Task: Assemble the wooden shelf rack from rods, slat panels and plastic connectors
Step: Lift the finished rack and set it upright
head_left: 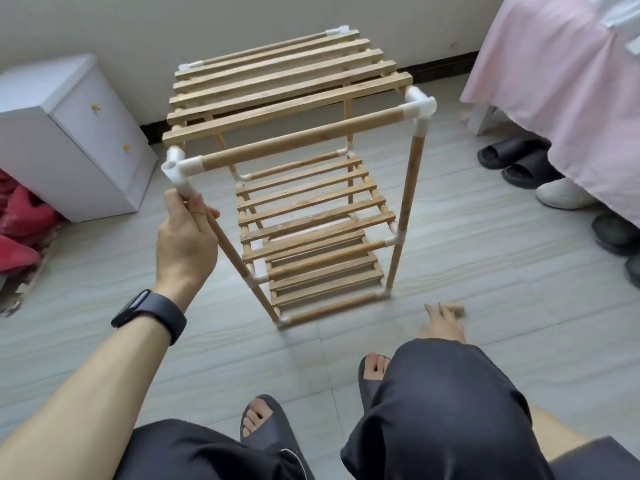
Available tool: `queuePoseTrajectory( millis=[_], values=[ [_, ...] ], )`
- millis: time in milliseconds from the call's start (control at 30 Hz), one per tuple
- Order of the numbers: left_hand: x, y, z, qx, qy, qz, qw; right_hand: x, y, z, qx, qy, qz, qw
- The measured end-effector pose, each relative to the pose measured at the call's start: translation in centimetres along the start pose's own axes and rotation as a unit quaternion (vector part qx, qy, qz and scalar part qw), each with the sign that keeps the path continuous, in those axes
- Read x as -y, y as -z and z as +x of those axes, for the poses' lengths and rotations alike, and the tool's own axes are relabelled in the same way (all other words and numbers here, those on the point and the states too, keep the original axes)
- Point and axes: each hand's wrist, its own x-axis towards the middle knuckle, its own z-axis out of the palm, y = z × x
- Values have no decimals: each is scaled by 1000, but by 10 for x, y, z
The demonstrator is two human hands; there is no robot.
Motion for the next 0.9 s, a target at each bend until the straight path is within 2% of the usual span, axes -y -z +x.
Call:
queuePoseTrajectory(
  millis=[100, 233, 300, 367, 433, 500, 600, 667, 733, 800, 900],
  values=[
    [-5, 5, 1, 9, 5, -9, 1000, 43, 26, 1, -44, 79, 100, 991],
    [-15, 21, 1, -11, -9, -78, 997, 100, 87, -7, -120, 127, 276, 945],
    [-23, 30, 7, -62, 27, -146, 987, 130, 130, -14, -131, 138, 383, 904],
    [-34, 40, 22, -105, 104, -241, 959, 157, 178, -20, -117, 168, 504, 839],
    [-46, 50, 40, -75, 185, -304, 932, 181, 225, -25, -97, 201, 554, 802],
    [-57, 56, 59, 4, 227, -294, 928, 205, 264, -28, -87, 222, 522, 819],
    [-71, 57, 85, 106, 236, -192, 947, 235, 300, -26, -86, 226, 393, 887],
    [-76, 55, 97, 147, 253, -141, 946, 247, 311, -24, -80, 221, 302, 924],
    [-80, 54, 104, 169, 271, -110, 941, 254, 314, -20, -60, 202, 237, 948],
    [-82, 48, 108, 174, 274, -99, 941, 256, 306, -13, -56, 185, 233, 953],
    [-78, 30, 110, 122, 284, -79, 948, 258, 285, -7, -167, 170, 216, 947]
  ],
)
